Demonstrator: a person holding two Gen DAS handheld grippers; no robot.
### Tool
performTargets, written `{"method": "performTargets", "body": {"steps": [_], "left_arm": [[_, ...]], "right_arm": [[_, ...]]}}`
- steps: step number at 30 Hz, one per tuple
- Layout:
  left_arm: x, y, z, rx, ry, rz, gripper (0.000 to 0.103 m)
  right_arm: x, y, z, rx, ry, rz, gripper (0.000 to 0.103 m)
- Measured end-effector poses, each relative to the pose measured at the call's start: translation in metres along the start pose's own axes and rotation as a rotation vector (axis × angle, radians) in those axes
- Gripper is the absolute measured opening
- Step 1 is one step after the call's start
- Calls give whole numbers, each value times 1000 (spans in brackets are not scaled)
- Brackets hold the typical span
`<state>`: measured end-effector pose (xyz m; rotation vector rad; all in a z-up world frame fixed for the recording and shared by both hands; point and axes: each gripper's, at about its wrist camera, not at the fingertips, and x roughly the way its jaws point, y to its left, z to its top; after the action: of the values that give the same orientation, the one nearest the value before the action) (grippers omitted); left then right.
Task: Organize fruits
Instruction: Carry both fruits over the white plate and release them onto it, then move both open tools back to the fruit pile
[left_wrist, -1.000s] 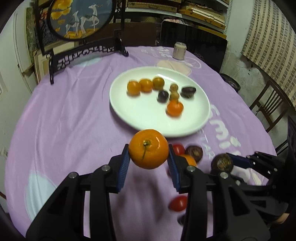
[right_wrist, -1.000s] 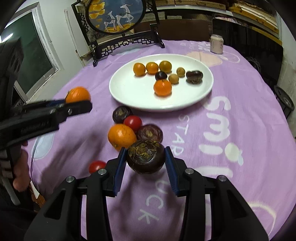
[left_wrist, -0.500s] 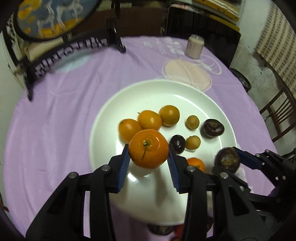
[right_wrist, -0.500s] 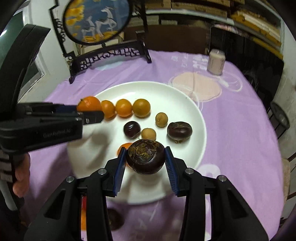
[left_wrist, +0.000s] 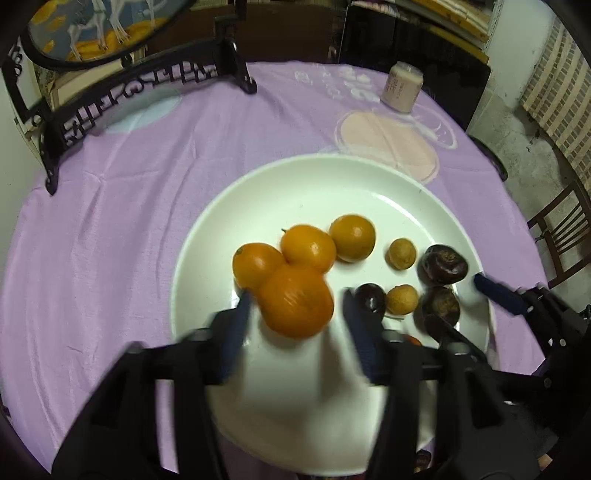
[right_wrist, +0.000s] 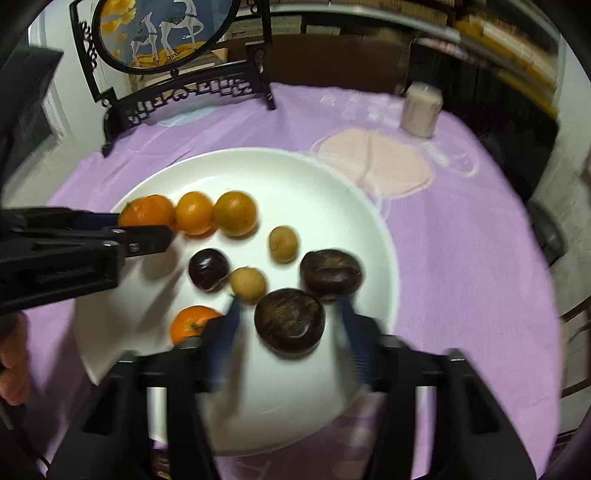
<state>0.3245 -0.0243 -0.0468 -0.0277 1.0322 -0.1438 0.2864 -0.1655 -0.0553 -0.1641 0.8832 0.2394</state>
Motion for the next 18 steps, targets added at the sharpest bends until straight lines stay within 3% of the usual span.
{"method": "performTargets", "body": {"steps": [2,3,5,6,13,18], "left_arm": [[-23,1,-9,9,-60,18,83],[-37,3,-19,15,-89,21,85],[-57,5,-37,21,-124,17,89],[-65,6,-48,23,-134,23,89],[-93,11,-137,-28,-124,18,90],[-101,16,-159,-31,-131,57,90]], "right_arm": [[-20,1,-7,-9,-18,-1,73],[-28,-1,-12,-1,-26,8,76],[-49,-2,-27,23,-46,24,97],[-62,-1,-39,36,-64,32,99],[-104,10,-92,104,-76,97,99],[-115,20,-101,102,-80,101,99]]}}
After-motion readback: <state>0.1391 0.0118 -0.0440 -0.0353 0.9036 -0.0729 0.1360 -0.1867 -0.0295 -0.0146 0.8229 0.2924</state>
